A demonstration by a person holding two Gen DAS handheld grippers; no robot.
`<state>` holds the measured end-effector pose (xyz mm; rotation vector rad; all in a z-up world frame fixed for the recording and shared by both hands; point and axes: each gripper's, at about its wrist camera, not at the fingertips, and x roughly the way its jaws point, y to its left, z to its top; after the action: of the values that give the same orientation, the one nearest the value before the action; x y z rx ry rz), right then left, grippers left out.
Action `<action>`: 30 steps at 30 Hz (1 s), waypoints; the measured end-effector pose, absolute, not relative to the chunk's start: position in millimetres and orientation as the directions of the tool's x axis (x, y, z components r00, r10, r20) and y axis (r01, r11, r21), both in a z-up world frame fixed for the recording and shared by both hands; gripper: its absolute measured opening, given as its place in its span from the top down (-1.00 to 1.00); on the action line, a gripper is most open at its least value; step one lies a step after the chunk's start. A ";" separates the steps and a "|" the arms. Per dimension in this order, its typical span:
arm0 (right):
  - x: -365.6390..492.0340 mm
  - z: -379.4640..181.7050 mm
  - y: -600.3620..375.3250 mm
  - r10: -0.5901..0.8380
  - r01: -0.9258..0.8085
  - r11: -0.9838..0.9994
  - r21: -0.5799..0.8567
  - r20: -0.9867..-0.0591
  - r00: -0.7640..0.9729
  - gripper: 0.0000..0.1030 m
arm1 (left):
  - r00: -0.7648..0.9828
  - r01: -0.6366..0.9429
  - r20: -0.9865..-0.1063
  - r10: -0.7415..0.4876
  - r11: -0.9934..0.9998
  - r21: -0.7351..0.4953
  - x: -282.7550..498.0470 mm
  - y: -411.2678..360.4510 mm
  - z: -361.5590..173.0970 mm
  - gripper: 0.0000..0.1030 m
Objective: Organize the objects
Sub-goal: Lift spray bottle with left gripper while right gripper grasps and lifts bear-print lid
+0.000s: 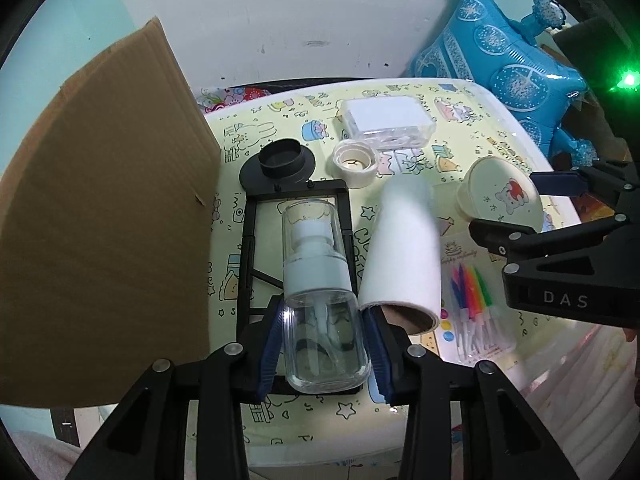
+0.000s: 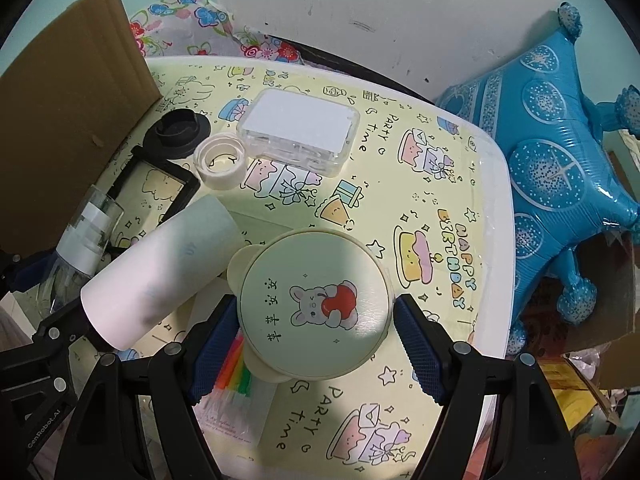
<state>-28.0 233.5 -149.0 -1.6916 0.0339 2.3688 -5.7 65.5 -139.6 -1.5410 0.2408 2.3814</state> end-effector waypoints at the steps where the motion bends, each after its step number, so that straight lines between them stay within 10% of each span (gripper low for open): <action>1: -26.9 -147.4 233.2 0.173 -0.202 -0.973 -0.113 -0.935 -0.309 -0.54 | -0.388 -0.333 -0.909 0.153 -0.943 -0.017 -4.4 65.3 -136.4 0.23; 30: -8.8 -65.3 206.8 0.194 -0.201 -0.973 -0.112 -0.873 -0.447 -0.54 | -0.511 -0.305 -0.841 0.176 -0.952 -0.014 11.6 43.6 -60.1 0.24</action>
<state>-8.8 206.8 -65.3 -1.5016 0.0113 2.4914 11.6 43.6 -60.1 -1.3716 0.1955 2.5057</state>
